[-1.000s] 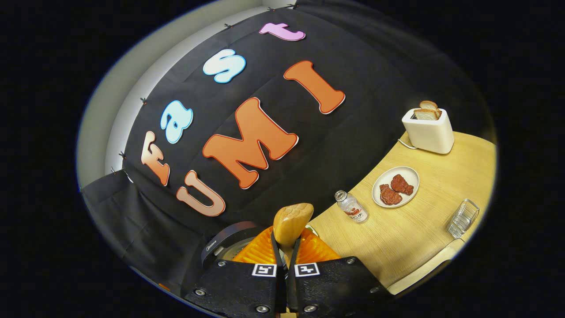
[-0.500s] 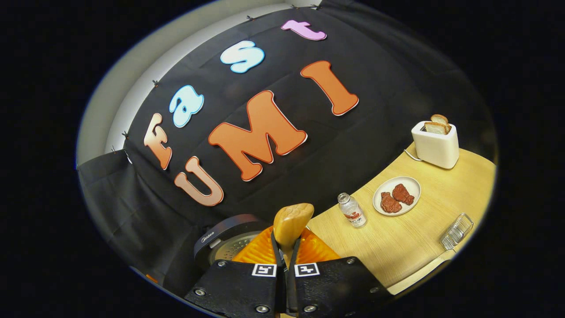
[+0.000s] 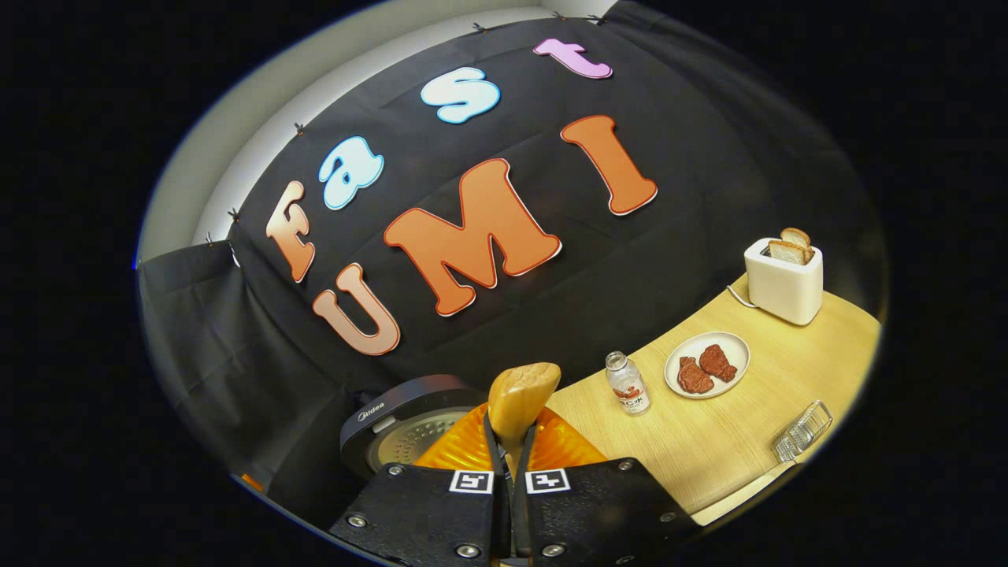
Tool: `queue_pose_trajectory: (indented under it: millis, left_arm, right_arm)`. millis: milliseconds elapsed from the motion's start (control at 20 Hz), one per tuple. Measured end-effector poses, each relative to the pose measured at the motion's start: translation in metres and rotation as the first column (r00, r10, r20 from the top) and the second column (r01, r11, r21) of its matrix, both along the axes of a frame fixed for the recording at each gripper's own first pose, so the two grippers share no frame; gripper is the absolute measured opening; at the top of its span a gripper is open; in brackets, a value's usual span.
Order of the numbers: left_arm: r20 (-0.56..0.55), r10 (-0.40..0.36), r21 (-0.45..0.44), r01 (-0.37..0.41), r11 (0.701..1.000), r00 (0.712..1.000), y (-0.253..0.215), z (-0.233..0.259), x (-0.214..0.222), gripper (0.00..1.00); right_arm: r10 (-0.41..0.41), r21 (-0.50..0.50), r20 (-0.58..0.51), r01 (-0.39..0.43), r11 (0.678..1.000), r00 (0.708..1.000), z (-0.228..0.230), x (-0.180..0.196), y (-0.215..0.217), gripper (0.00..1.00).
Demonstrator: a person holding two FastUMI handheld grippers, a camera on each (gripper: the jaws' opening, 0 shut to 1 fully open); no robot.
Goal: Close the left gripper, press the button to open the rice cooker; take a wooden spoon from the chopstick holder with the right hand, scoop a spoonful of rice and pour it into the rice cooker, then put the wooden spoon back into the chopstick holder.
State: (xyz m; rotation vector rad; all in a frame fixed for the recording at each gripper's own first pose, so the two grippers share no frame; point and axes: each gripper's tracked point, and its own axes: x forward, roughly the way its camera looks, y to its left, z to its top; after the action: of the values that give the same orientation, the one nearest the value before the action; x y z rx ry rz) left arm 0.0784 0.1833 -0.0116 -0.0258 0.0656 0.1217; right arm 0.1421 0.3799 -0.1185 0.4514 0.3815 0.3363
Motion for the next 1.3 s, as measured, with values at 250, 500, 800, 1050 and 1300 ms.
queue_pose_trajectory:
  millis: [250, 500, 800, 1050, 1300]
  left_arm:
    - [0.000, 0.005, 0.000, -0.005, 1.000, 1.000, 0.003, -0.001, -0.001, 1.00]
    - [-0.001, 0.010, -0.001, -0.010, 1.000, 1.000, 0.006, -0.001, 0.000, 1.00]
    - [0.006, 0.011, -0.007, -0.011, 1.000, 1.000, 0.010, 0.001, -0.001, 1.00]
    - [0.006, 0.013, -0.008, -0.013, 1.000, 1.000, 0.011, 0.001, -0.001, 1.00]
    - [0.005, 0.012, 0.005, -0.012, 1.000, 1.000, 0.009, 0.001, -0.001, 1.00]
  right_arm:
    - [0.024, -0.044, 0.034, -0.023, 0.999, 0.999, 0.004, -0.003, 0.008, 0.01]
    - [0.055, -0.106, 0.068, -0.048, 0.993, 0.996, 0.004, -0.005, 0.018, 0.01]
    - [0.098, -0.190, 0.118, -0.074, 0.979, 0.988, 0.009, -0.010, 0.030, 0.01]
    - [0.144, -0.270, 0.168, -0.095, 0.958, 0.975, 0.010, -0.015, 0.039, 0.00]
    - [0.193, -0.326, 0.189, -0.124, 0.937, 0.963, 0.006, -0.018, 0.047, 0.01]
